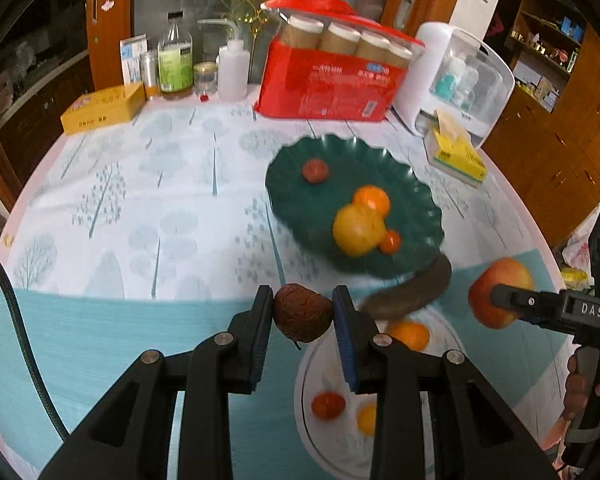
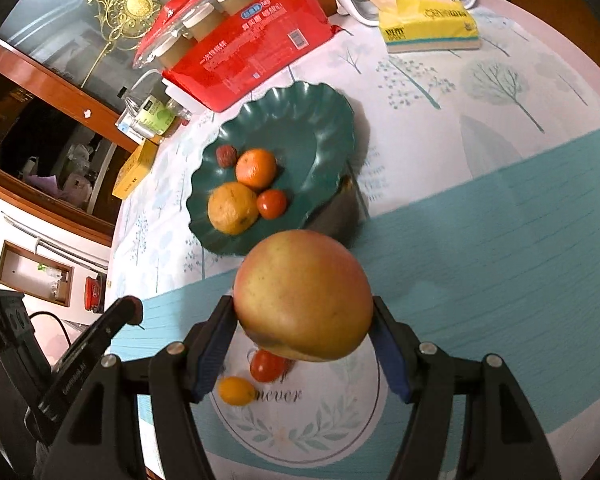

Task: Organize fruits
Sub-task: 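Carry the lychee with the left tool while the right tool carries the apple over the green plate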

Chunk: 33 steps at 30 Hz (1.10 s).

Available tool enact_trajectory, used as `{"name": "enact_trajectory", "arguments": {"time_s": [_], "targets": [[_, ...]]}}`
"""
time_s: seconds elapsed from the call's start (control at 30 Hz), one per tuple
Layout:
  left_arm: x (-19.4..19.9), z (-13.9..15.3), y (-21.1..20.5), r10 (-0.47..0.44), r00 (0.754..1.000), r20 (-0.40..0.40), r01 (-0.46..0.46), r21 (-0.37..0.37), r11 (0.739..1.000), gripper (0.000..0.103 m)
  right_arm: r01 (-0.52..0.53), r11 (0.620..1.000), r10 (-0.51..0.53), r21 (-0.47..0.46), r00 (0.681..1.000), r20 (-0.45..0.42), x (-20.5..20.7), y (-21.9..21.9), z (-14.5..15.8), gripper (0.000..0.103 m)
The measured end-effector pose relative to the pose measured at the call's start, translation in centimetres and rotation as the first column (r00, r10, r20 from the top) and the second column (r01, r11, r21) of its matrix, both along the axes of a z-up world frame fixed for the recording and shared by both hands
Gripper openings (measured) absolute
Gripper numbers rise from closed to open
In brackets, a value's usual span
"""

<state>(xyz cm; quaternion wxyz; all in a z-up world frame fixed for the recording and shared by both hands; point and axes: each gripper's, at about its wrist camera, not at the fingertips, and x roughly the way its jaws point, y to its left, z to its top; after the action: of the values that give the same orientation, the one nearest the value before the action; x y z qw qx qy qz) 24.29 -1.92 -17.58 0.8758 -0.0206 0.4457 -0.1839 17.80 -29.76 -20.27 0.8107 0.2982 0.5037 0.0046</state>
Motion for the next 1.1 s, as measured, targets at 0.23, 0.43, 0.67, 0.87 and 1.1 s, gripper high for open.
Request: {"name": "enact_trajectory", "arguments": {"time_s": [0.23, 0.43, 0.67, 0.87, 1.1], "targets": [[3.6, 0.8, -1.0, 0.017, 0.999, 0.046, -0.018, 0.022, 1.0, 0.029, -0.013, 1.0, 0.014, -0.009, 0.999, 0.038, 3.1, -1.2, 0.7, 0.066], [6.9, 1.0, -1.9, 0.03, 0.996, 0.087, -0.033, 0.035, 0.999, 0.029, -0.024, 0.999, 0.025, -0.024, 0.998, 0.064, 5.8, -2.0, 0.9, 0.066], [10.5, 0.8, -3.3, 0.02, 0.995, 0.095, -0.025, 0.046, 0.999, 0.029, -0.045, 0.998, 0.048, -0.041, 0.996, 0.082, 8.8, -2.3, 0.7, 0.066], [11.6, -0.7, -4.4, 0.0, 0.999, 0.05, -0.002, 0.035, 0.999, 0.029, -0.066, 0.997, 0.068, -0.037, 0.996, 0.06, 10.1, -2.0, -0.6, 0.066], [12.5, -2.8, -5.5, -0.012, 1.0, -0.011, 0.012, 0.012, 1.0, 0.029, -0.097, 0.995, 0.097, -0.025, 0.995, 0.017, 11.3, -1.2, -2.2, 0.066]]}}
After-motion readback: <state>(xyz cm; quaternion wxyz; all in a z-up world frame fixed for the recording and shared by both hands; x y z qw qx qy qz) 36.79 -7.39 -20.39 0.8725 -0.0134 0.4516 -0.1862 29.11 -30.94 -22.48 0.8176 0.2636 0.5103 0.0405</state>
